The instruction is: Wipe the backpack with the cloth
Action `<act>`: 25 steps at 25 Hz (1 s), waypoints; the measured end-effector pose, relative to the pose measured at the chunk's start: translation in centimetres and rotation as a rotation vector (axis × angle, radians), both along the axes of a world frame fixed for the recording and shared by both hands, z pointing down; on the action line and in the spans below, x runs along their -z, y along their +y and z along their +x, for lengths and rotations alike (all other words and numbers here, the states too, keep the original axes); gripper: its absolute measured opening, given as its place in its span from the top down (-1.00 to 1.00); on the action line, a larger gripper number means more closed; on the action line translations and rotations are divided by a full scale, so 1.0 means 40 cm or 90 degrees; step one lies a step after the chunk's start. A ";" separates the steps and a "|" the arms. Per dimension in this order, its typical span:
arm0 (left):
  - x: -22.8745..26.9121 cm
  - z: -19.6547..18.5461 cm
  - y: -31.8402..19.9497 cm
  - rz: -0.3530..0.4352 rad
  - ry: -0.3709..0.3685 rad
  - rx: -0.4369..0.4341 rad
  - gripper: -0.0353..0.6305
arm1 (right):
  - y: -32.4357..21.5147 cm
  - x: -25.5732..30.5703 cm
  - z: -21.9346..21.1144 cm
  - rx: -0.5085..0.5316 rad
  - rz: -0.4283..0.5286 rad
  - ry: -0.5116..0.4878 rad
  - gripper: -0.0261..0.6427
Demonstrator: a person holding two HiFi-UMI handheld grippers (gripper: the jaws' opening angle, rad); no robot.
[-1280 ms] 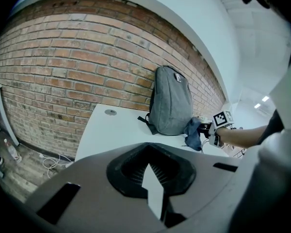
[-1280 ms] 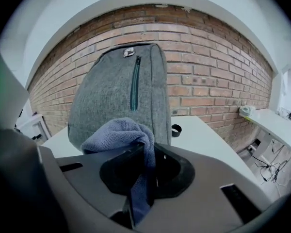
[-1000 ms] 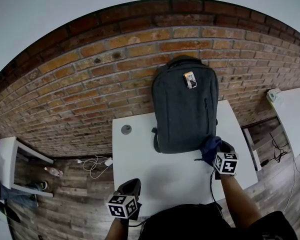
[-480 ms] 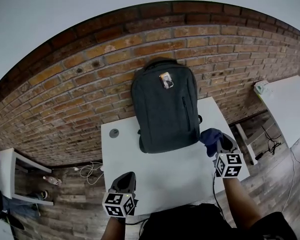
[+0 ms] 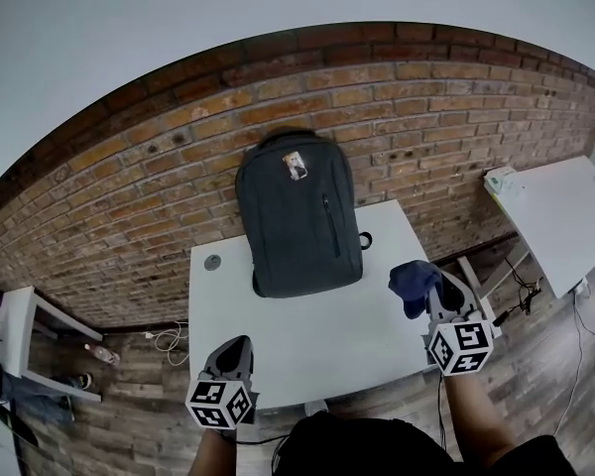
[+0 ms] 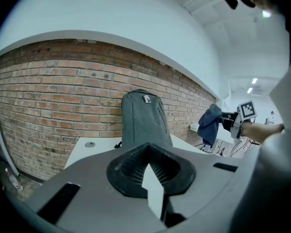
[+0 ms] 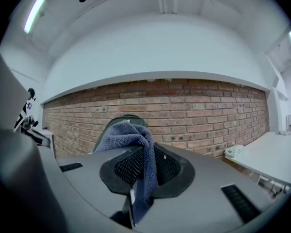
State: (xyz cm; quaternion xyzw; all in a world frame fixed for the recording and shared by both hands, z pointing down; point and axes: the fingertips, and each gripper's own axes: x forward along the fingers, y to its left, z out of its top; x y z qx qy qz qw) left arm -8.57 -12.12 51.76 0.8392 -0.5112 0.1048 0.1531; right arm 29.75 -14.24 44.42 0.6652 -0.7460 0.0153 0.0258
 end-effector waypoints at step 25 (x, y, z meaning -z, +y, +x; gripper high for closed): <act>0.108 0.101 0.435 0.083 -0.014 0.072 0.90 | 0.427 0.040 0.057 0.138 0.004 -0.011 0.79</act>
